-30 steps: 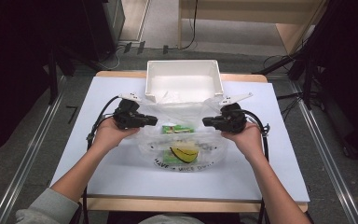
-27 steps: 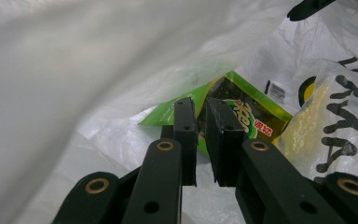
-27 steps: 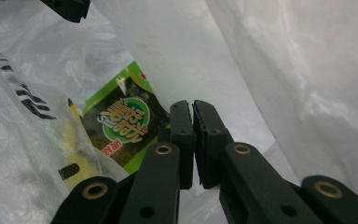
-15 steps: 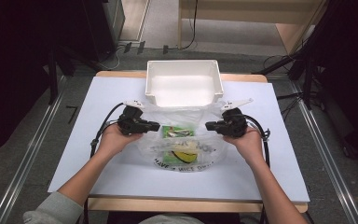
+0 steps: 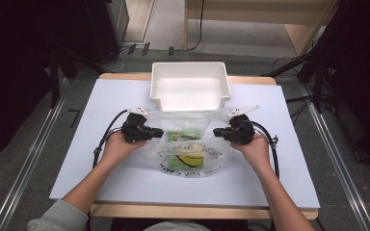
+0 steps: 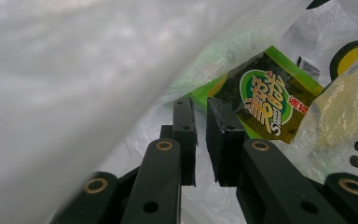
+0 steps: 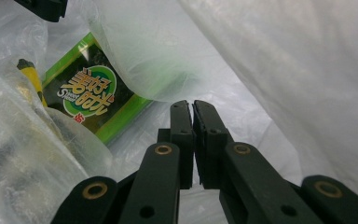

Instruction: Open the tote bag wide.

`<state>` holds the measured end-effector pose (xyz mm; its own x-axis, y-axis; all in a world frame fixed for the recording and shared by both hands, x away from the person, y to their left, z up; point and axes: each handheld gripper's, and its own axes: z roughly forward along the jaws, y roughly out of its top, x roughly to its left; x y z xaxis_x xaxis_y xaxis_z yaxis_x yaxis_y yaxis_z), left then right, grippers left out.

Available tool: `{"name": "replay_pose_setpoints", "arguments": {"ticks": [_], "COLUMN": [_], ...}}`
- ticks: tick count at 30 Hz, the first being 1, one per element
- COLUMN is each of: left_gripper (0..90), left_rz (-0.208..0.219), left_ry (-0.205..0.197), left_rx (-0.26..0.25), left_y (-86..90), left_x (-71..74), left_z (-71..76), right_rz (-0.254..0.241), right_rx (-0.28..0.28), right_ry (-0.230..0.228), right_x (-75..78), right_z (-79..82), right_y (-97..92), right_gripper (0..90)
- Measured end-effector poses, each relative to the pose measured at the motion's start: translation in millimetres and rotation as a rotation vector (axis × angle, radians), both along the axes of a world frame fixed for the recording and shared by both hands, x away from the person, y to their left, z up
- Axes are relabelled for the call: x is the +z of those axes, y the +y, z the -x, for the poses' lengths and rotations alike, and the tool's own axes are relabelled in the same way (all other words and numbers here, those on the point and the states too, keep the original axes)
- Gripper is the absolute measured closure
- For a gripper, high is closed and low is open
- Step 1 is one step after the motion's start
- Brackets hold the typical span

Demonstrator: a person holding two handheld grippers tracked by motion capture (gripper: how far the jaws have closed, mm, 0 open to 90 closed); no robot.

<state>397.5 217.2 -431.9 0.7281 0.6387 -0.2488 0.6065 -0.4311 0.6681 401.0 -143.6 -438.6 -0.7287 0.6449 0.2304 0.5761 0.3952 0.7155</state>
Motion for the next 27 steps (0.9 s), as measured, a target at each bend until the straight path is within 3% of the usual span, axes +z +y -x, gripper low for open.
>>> {"name": "replay_pose_setpoints", "arguments": {"ticks": [4, 8, 11, 20, 27], "left_gripper": [83.2, 83.4, 83.4, 83.4, 83.3], "left_rz": [-0.005, -0.011, -0.044, -0.043, -0.027], "left_ry": [0.001, 0.003, -0.001, 0.031, 0.022], "left_rx": [0.011, 0.022, 0.036, 0.067, 0.095], "left_y": [0.7, 2.3, 4.2, 10.4, 16.0], "left_x": [-4.3, -9.3, -15.2, -27.5, -30.5], "left_z": [-2.6, -4.2, -4.5, -7.1, -6.9], "right_rz": [0.011, 0.015, 0.031, 0.07, 0.064], "right_rx": [-0.01, -0.031, -0.044, -0.072, -0.114], "right_ry": [-0.016, 0.002, 0.019, 0.023, 0.03], "right_x": [-2.6, -9.5, -17.8, -32.3, -37.0], "right_z": [-1.9, -4.9, -7.1, -4.8, -3.9], "right_y": [1.7, -0.7, -2.0, -0.4, -6.6], "right_gripper": [88.7, 88.7, 88.7, 88.7, 88.8]}}
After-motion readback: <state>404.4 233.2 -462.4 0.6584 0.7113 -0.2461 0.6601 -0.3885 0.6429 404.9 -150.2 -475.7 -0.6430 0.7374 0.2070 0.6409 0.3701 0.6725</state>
